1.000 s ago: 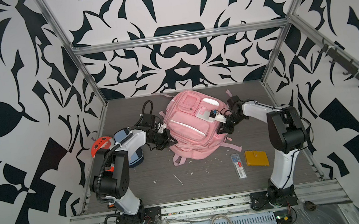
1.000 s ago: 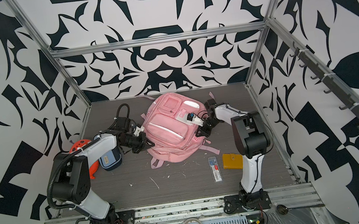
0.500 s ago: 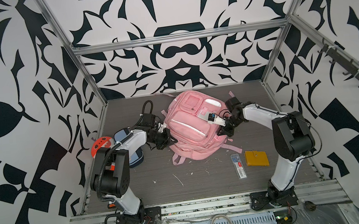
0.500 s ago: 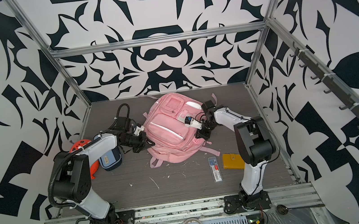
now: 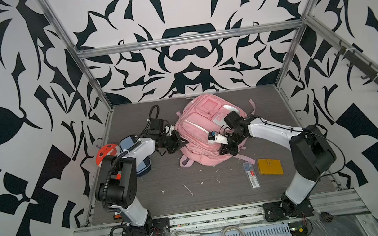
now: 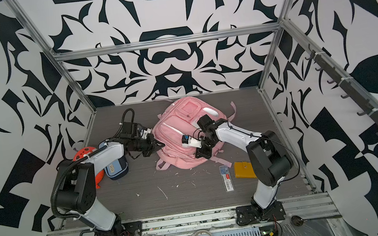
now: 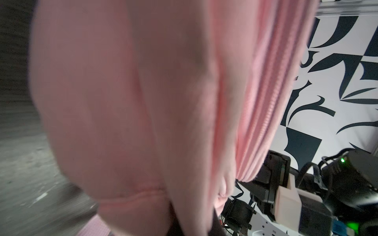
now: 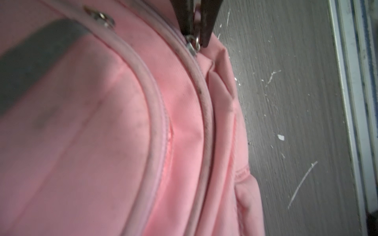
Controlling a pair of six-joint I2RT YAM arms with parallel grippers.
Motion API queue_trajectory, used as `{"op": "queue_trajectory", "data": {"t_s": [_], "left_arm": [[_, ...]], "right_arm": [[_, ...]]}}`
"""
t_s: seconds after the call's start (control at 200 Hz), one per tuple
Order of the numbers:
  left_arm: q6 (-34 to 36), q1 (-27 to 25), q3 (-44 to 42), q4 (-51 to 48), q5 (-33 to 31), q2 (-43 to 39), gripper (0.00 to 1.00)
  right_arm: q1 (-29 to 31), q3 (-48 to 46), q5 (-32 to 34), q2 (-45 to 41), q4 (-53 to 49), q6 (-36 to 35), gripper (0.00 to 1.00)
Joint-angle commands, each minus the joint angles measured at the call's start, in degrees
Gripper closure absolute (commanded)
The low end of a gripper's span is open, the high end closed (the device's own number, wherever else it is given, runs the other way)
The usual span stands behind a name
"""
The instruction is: Pack the student bag
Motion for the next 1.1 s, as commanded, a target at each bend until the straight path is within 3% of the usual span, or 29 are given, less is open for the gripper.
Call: {"op": "queue_trajectory", "data": {"t_s": [0.0, 0.255, 0.375, 0.405, 0.435, 0.505, 0.7, 0.92, 1.095], "left_arm": [[-2.43, -1.97, -0.89, 7.97, 0.13, -1.01, 1.00], [2.18, -7.24, -4.93, 4.31, -2.47, -3.01, 0.99], [6.06, -8.63, -5.24, -2.99, -4.90, -6.29, 0.51], [7.55, -8.65, -4.80, -6.08, -6.13, -7.75, 0.26], [9.23, -8.66, -4.08, -9.77, -7.42, -9.17, 0.12], [13.34, -8.66, -0.86, -18.79, -10.86, -12.69, 0.01], [23.88, -7.18, 13.31, -33.57, -21.81, -13.72, 0.01], [27.74, -4.35, 35.45, -37.15, -27.71, 4.17, 0.01], [30.74, -3.82, 54.51, -43.45, -26.28, 21.79, 0.01]], "right_arm": [[0.91, -0.65, -4.86, -3.15, 4.88, 8.52, 1.00], [-2.35, -2.31, 3.69, -7.17, 10.86, 17.76, 1.00], [-4.73, -3.00, 4.10, -8.81, 11.10, 19.01, 1.00], [-5.25, -2.84, 4.07, -8.90, 10.69, 19.09, 1.00], [-5.65, -2.67, 4.25, -8.90, 10.25, 19.03, 1.00], [-6.36, -2.27, 4.85, -8.84, 9.68, 19.09, 1.00], [-7.34, -1.86, 7.05, -9.23, 10.01, 21.73, 1.00], [-7.53, -3.01, 7.52, -10.00, 9.37, 24.48, 1.00], [-7.52, -2.21, 9.43, -9.63, 8.51, 25.76, 1.00]]}}
